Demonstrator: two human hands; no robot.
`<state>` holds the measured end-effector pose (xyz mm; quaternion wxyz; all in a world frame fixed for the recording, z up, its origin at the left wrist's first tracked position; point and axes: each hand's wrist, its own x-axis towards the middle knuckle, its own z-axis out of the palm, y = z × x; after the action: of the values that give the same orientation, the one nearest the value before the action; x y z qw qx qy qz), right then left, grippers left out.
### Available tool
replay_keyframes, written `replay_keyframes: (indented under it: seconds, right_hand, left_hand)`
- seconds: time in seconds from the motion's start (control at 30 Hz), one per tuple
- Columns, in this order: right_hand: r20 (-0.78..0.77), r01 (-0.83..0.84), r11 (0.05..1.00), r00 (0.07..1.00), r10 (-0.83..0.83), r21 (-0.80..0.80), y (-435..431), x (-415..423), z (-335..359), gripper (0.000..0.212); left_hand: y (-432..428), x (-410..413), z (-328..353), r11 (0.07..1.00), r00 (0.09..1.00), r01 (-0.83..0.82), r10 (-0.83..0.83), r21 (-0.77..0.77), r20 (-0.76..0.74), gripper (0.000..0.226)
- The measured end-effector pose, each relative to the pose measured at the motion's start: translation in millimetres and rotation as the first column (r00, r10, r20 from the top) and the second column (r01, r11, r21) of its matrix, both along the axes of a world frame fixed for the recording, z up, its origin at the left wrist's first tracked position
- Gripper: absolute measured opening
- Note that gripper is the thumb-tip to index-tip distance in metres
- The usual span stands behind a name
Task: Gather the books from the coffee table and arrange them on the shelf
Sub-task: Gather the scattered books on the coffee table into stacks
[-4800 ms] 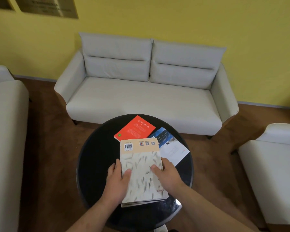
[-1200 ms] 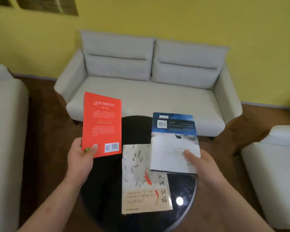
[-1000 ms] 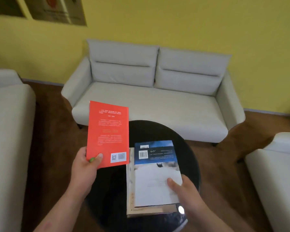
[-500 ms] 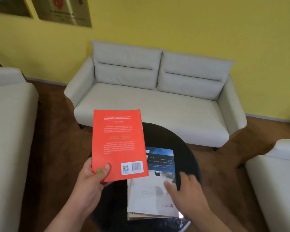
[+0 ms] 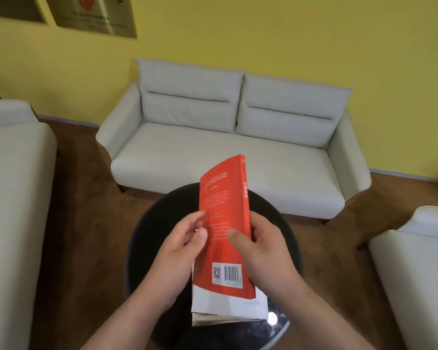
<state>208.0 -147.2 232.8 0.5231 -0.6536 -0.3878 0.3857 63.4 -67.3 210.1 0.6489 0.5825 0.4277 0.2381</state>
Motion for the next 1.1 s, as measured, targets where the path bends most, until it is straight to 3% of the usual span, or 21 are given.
replay_keyframes:
  seconds: [0.07,0.17,0.23,0.3,0.4,0.47,0.53,0.57,0.63,0.7,0.77,0.87,1.0,1.1]
  right_hand:
    - [0.013,-0.093,0.995,0.996,0.093,0.028,-4,-6,-3,0.027]
    - [-0.045,-0.231,0.972,0.971,0.233,0.048,-12,-13,-16,0.031]
    - [0.026,-0.254,0.967,0.967,0.254,0.018,-16,-15,-23,0.027]
    - [0.091,-0.143,0.989,0.986,0.14,0.025,-16,-13,-28,0.027]
    - [0.151,0.161,0.986,0.977,-0.152,-0.05,-16,4,-34,0.032]
    - [-0.131,0.179,0.962,0.969,-0.209,-0.205,-17,17,-41,0.027]
    - [-0.382,0.081,0.939,0.899,-0.213,-0.333,-21,27,-47,0.026]
    - [-0.345,0.089,0.927,0.912,-0.222,-0.363,-23,32,-54,0.026]
    - [-0.103,0.17,0.902,0.968,-0.228,-0.396,-25,40,-70,0.023]
    - [0.045,0.207,0.9,0.978,-0.206,-0.382,-24,45,-84,0.019]
    - [0.131,0.194,0.894,0.979,-0.154,-0.404,-24,47,-99,0.024]
    - [0.107,0.141,0.879,0.989,-0.103,-0.455,-25,53,-117,0.029]
    - [-0.102,0.085,0.889,0.984,-0.146,-0.45,-27,51,-120,0.029]
    - [-0.254,0.088,0.884,0.94,-0.226,-0.459,-25,43,-122,0.029]
  left_hand:
    - [0,1,11,0.987,0.987,0.077,-0.056,-0.143,0.151,0.041]
    - [4,-7,15,0.935,0.956,0.104,0.001,-0.34,0.295,0.06]
    - [10,-17,10,0.882,0.932,0.137,0.039,-0.451,0.36,0.076]
    - [17,-25,-1,0.84,0.926,0.149,0.067,-0.522,0.372,0.101]
    - [16,-29,-17,0.791,0.923,0.164,0.087,-0.589,0.375,0.102]
    - [7,-25,-21,0.782,0.939,0.17,0.055,-0.6,0.339,0.091]
    - [0,-14,-23,0.818,0.968,0.134,0.012,-0.559,0.251,0.063]
    - [-3,-8,-26,0.859,0.984,0.102,-0.012,-0.503,0.179,0.05]
    - [-5,5,-39,0.951,0.995,0.055,-0.077,-0.303,-0.059,0.034]
    - [-5,12,-52,0.989,0.929,0.141,-0.151,-0.053,-0.337,0.033]
    - [-8,18,-60,0.976,0.849,0.207,-0.145,0.068,-0.509,0.039]
    - [-15,24,-65,0.984,0.867,0.147,-0.08,0.098,-0.491,0.058]
    - [-11,24,-67,0.978,0.954,0.056,-0.111,-0.199,-0.278,0.044]
    - [-9,22,-74,0.938,0.985,0.009,-0.068,-0.347,-0.159,0.054]
